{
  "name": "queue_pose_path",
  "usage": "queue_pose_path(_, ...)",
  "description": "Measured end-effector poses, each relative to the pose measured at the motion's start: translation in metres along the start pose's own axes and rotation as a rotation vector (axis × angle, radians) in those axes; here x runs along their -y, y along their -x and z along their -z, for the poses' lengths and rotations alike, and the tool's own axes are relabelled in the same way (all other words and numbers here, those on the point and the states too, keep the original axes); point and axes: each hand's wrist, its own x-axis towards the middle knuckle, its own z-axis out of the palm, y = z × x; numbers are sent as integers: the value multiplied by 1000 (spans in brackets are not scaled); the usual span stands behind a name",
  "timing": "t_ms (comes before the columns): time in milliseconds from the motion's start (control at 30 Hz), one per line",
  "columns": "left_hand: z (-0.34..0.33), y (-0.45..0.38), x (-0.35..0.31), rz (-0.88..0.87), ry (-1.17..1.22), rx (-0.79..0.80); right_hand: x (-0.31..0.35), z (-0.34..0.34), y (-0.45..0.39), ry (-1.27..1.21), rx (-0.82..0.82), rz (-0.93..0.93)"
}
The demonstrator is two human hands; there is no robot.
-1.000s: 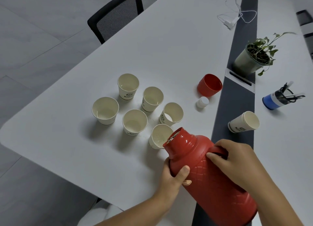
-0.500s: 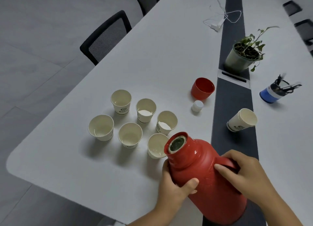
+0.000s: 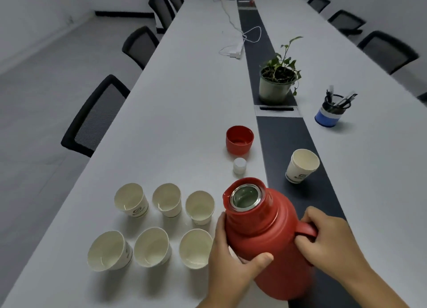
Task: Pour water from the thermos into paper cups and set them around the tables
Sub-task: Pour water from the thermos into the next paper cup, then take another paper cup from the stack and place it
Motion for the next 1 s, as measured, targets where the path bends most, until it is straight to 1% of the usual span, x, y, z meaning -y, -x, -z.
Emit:
queue_pose_path(100,1,-29,-14,-46,-38,19,-2,-2,-17,-33,-106,3)
queue_pose_path(200,10,-70,-32,-119,-80,39,3,-5,-45,-167,-198,25)
queue_pose_path(333,34,-125,-57,-175,-203,-9,28,-22,-98,-358,-276,58)
queue_pose_path(400,50,-150,-69,-204,-238,-22,44,-34,-125,-490,-289,58)
queue_pose_path(467,68,-173,-76,-228,-276,-35,59,-49,-149,-588,-275,49)
queue_pose_path(600,108,-210,-68,-226,-333,-66,75,-95,-190,-643,-258,44)
queue_pose_path(700,131,-229,-53,-205,-354,-90,81,-134,-215,-727,-172,11)
queue_pose_path(867,154,-249,-30,-148,-376,-105,80,-184,-240,-861,-71,-66)
queue_pose_path(1000,161,-254,-16,-132,-384,-112,74,-209,-246,-925,-37,-96)
